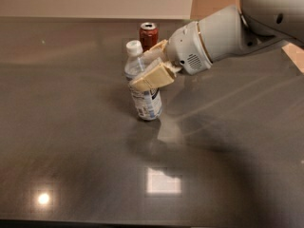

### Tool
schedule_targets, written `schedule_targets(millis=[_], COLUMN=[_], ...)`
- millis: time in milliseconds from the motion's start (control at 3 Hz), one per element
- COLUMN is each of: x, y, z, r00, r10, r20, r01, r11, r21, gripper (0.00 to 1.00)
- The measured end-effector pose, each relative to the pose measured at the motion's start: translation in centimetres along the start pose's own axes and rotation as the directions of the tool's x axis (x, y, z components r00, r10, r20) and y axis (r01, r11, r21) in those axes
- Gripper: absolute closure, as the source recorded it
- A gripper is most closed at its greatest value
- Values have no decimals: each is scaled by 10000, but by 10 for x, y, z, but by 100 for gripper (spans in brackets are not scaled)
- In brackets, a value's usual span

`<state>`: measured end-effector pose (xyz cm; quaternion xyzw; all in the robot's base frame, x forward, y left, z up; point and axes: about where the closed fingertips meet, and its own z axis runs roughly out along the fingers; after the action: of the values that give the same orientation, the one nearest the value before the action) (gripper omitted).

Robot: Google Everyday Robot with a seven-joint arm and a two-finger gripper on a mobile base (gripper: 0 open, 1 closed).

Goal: Knock blue plastic bottle over

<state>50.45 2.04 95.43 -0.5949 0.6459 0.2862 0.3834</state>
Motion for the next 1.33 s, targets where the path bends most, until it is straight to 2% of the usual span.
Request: schedule_targets(millis=[333, 667, 1000, 1333], x=[-10, -1, 29, 59], y=[-3, -12, -10, 3], z=[-23, -43, -59, -64], r00=[9851, 9284, 8309, 7325], r10=[185, 755, 1141, 1015], r20=[-1708, -3639, -5447, -6732], r01=[-157, -667, -1205, -1489], r11=[9997, 9971, 9924, 9888], r21=[177, 369, 242, -130], gripper=[100, 100, 100, 100])
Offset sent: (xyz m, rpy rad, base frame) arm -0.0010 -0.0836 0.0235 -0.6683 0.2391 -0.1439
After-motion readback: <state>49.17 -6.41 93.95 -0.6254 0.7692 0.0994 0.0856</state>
